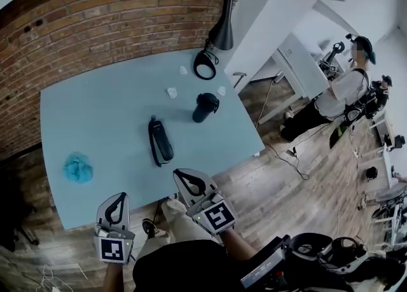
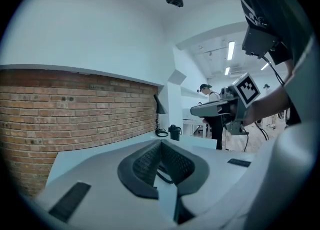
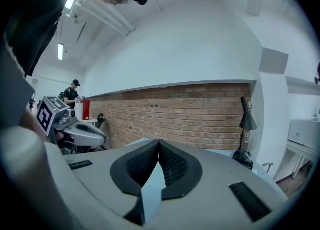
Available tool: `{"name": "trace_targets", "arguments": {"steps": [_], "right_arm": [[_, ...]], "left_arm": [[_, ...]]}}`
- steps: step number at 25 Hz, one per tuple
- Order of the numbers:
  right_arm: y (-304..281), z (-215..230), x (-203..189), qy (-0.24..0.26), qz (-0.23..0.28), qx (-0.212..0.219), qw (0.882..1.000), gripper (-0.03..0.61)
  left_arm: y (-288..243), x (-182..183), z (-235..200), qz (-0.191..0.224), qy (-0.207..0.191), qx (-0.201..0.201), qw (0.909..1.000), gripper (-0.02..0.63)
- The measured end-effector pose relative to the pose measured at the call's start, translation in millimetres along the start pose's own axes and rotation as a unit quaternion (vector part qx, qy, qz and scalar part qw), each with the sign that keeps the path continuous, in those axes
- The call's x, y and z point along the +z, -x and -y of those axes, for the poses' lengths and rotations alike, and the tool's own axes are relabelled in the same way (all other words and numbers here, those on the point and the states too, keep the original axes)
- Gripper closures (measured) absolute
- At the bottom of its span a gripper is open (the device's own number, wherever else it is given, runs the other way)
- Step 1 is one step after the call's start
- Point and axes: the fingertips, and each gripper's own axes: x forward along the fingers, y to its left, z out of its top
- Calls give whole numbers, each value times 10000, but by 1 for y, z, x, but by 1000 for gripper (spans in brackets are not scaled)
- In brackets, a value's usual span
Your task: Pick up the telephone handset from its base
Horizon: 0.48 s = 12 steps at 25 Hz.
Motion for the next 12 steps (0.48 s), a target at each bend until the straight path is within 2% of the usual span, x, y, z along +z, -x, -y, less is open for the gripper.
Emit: {"name": "trace_targets", "arguments": {"steps": [7,12], "right_arm": [[-56,103,-9,-174,292,11,9994,548],[-84,152,-18,-364,203,-69,9991,548]], "left_arm": [[-66,18,-12,-248,236,610,9976,589],[-103,37,-7,-177,420,725,9963,589]]}}
